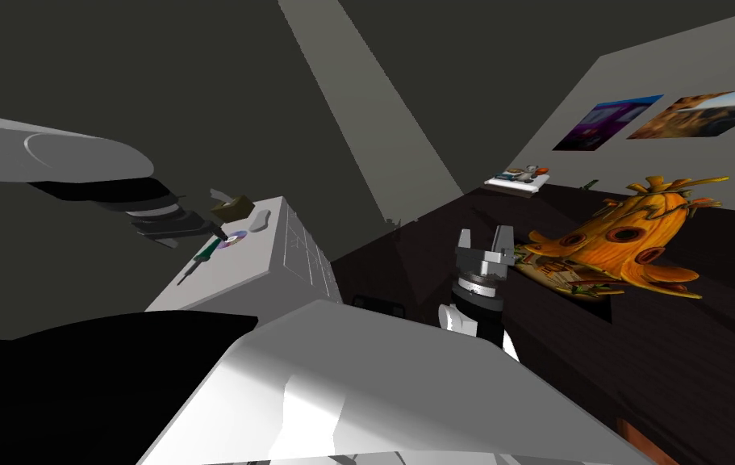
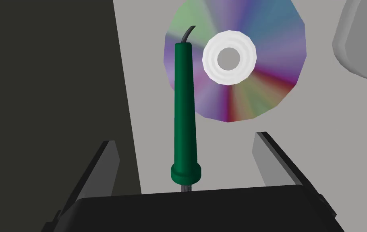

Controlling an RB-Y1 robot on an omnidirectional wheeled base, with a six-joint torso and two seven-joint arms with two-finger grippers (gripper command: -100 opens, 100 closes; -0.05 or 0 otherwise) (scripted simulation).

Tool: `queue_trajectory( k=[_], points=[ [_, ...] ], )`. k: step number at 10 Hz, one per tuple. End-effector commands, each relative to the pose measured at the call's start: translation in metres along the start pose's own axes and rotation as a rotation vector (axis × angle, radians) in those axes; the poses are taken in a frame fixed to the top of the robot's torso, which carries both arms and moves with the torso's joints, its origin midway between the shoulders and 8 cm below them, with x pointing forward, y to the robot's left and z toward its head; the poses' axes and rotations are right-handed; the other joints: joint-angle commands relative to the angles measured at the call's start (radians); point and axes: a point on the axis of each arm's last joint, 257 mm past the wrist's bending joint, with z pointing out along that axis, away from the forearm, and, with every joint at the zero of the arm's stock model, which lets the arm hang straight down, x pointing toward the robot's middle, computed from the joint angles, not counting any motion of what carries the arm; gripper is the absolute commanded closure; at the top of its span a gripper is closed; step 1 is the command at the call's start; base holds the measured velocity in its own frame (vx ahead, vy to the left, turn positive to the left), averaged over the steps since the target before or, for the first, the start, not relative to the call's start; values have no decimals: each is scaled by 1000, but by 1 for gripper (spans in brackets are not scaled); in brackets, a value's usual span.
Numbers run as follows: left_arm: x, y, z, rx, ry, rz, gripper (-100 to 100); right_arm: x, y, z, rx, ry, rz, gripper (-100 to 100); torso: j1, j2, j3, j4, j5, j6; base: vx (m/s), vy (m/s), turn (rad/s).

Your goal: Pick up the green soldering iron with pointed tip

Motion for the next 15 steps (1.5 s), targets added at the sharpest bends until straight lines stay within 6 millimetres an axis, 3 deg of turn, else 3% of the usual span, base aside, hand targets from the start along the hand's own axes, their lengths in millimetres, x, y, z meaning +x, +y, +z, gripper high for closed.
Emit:
queue_trajectory(
  k=[1, 2, 3, 4, 15],
  points=[
    [-5, 11, 10, -17, -16, 52, -100, 0, 0, 0, 0, 0, 0, 0, 0, 0, 0, 0, 0, 0, -53, -7, 44],
    [-5, 6, 7, -9, -13, 31, -100, 0, 0, 0, 0, 0, 0, 0, 0, 0, 0, 0, 0, 0, -22, -4, 9],
    [-5, 7, 8, -11, -12, 37, 0, 0, 0, 0, 0, 0, 0, 0, 0, -2, -1, 0, 0, 0, 0, 0, 0],
    [-9, 8, 9, -11, -9, 47, -100, 0, 0, 0, 0, 0, 0, 0, 0, -3, -2, -1, 0, 0, 13, 13, 12],
    [-42, 15, 20, -15, -10, 66, -100, 0, 0, 0, 0, 0, 0, 0, 2, -6, -4, -2, 0, 0, 27, 26, 9]
  ],
)
